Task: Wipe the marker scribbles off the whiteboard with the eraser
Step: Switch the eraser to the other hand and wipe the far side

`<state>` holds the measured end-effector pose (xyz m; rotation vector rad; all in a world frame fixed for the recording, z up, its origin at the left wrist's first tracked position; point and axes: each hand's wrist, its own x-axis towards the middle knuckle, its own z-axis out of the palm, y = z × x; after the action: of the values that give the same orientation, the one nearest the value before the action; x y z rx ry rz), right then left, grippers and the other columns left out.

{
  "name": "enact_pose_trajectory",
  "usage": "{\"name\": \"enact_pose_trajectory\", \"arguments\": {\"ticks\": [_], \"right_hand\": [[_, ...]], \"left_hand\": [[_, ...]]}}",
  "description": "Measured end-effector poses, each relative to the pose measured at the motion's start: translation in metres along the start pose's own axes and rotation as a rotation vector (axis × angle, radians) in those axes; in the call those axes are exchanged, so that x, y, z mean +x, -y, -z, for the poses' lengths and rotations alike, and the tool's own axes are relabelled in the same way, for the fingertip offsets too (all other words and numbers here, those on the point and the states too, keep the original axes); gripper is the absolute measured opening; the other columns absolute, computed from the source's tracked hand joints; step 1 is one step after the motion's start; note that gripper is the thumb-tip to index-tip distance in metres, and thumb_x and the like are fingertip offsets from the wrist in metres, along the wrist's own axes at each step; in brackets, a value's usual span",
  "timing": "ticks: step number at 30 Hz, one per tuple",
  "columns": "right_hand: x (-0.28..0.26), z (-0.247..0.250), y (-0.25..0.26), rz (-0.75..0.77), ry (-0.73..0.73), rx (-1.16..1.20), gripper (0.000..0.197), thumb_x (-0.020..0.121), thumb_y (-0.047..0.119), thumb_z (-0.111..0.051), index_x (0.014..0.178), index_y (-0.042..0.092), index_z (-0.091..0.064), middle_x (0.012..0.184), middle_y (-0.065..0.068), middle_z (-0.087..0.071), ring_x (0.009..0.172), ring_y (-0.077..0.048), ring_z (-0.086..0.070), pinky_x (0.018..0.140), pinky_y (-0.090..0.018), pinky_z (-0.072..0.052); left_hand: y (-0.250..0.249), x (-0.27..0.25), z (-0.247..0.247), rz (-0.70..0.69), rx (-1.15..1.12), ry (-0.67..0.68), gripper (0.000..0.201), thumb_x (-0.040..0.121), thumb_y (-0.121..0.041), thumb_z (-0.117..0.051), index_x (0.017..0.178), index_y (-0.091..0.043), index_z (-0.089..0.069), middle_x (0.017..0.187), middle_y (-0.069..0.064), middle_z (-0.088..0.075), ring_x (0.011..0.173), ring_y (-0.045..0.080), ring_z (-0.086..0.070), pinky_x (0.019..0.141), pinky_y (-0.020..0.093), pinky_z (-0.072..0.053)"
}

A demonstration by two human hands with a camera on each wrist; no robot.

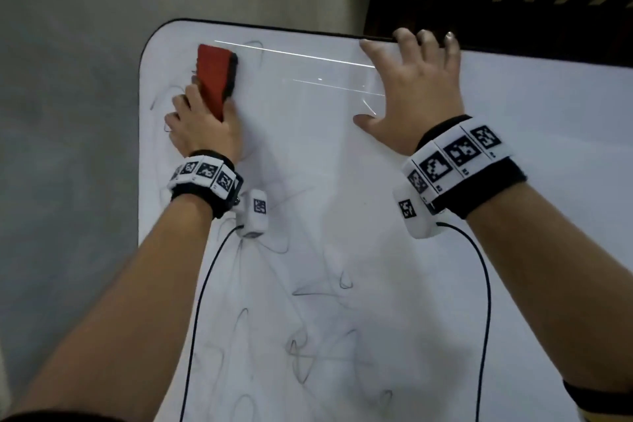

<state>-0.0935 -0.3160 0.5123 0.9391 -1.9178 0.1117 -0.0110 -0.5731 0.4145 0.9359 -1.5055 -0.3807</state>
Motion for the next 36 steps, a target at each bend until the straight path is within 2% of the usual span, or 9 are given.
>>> {"name": "enact_pose_trajectory", "arguments": {"ticks": [2, 8, 13, 15, 20, 22, 28, 34, 36], "right_hand": [[0.004, -0.002, 0.006, -0.012, -0.011, -0.022, 0.094, 0.08, 0.059, -0.073, 0.157, 0.033, -0.026, 0.159, -0.013, -0.031, 0.148, -0.039, -0.026, 0.124, -0.061, -0.005], [0.031, -0.001, 0.057, 0.0, 0.062, -0.013, 0.098, 0.078, 0.04, -0.076, 0.159, 0.03, -0.021, 0.16, -0.013, -0.028, 0.148, -0.04, -0.024, 0.123, -0.063, -0.008], [0.034, -0.002, 0.059, -0.023, 0.035, -0.043, 0.094, 0.077, 0.018, -0.071, 0.157, 0.023, -0.022, 0.156, -0.014, -0.03, 0.144, -0.04, -0.029, 0.122, -0.062, -0.014], [0.032, -0.006, 0.061, -0.027, 0.003, -0.046, 0.095, 0.076, 0.016, -0.071, 0.158, 0.022, -0.022, 0.156, -0.015, -0.031, 0.143, -0.041, -0.029, 0.122, -0.062, -0.012], [0.038, -0.005, 0.071, -0.087, -0.019, -0.003, 0.079, 0.083, 0.011, -0.064, 0.154, 0.021, -0.031, 0.153, -0.017, -0.034, 0.141, -0.043, -0.032, 0.122, -0.064, -0.012], [0.044, 0.0, 0.069, -0.091, 0.0, 0.023, 0.072, 0.087, 0.012, -0.063, 0.152, 0.022, -0.036, 0.152, -0.018, -0.034, 0.139, -0.043, -0.034, 0.121, -0.061, -0.015], [0.041, 0.002, 0.058, -0.062, 0.009, 0.089, 0.072, 0.085, 0.01, -0.063, 0.151, 0.024, -0.04, 0.148, -0.016, -0.037, 0.135, -0.041, -0.036, 0.123, -0.055, -0.017], [0.048, 0.003, 0.073, -0.133, -0.029, 0.16, 0.066, 0.085, 0.013, -0.06, 0.148, 0.025, -0.045, 0.148, -0.016, -0.039, 0.137, -0.04, -0.037, 0.125, -0.053, -0.013], [0.056, 0.002, 0.084, -0.067, -0.005, 0.218, 0.064, 0.086, 0.019, -0.062, 0.149, 0.024, -0.046, 0.145, -0.017, -0.042, 0.135, -0.039, -0.04, 0.124, -0.05, -0.017]], "left_hand": [[-0.004, 0.008, 0.001, 0.021, 0.076, -0.02, 0.059, 0.096, -0.044, -0.044, 0.143, -0.008, -0.041, 0.138, 0.019, -0.047, 0.119, 0.041, -0.047, 0.097, 0.054, -0.043], [-0.013, -0.069, 0.003, -0.578, -0.01, 0.084, 0.058, 0.095, -0.048, -0.049, 0.141, -0.013, -0.046, 0.131, 0.01, -0.052, 0.109, 0.033, -0.048, 0.087, 0.043, -0.043], [-0.007, 0.051, 0.016, -0.17, -0.021, 0.077, 0.057, 0.096, -0.041, -0.052, 0.143, -0.012, -0.039, 0.138, 0.014, -0.046, 0.119, 0.038, -0.046, 0.096, 0.05, -0.043], [-0.018, 0.058, 0.016, -0.098, 0.004, 0.069, 0.056, 0.096, -0.037, -0.053, 0.144, -0.012, -0.037, 0.14, 0.015, -0.046, 0.121, 0.039, -0.045, 0.096, 0.051, -0.044], [-0.026, -0.048, 0.01, -0.626, -0.034, 0.112, 0.055, 0.087, -0.04, -0.049, 0.137, -0.015, -0.047, 0.127, 0.012, -0.054, 0.105, 0.035, -0.052, 0.082, 0.046, -0.047], [-0.018, -0.035, 0.011, -0.68, -0.045, 0.141, 0.056, 0.088, -0.043, -0.045, 0.135, -0.015, -0.049, 0.128, 0.012, -0.054, 0.105, 0.035, -0.052, 0.083, 0.044, -0.048], [0.004, 0.08, 0.014, -0.017, -0.021, 0.051, 0.057, 0.098, -0.039, -0.049, 0.146, -0.013, -0.037, 0.141, 0.015, -0.045, 0.122, 0.04, -0.046, 0.096, 0.053, -0.045], [0.013, -0.063, 0.003, -0.512, -0.027, 0.103, 0.057, 0.094, -0.043, -0.046, 0.142, -0.012, -0.044, 0.132, 0.013, -0.051, 0.112, 0.036, -0.05, 0.085, 0.045, -0.046], [0.022, -0.064, 0.004, -0.593, -0.036, 0.153, 0.059, 0.094, -0.043, -0.047, 0.146, -0.017, -0.04, 0.136, 0.009, -0.049, 0.116, 0.034, -0.047, 0.086, 0.045, -0.046]]}}
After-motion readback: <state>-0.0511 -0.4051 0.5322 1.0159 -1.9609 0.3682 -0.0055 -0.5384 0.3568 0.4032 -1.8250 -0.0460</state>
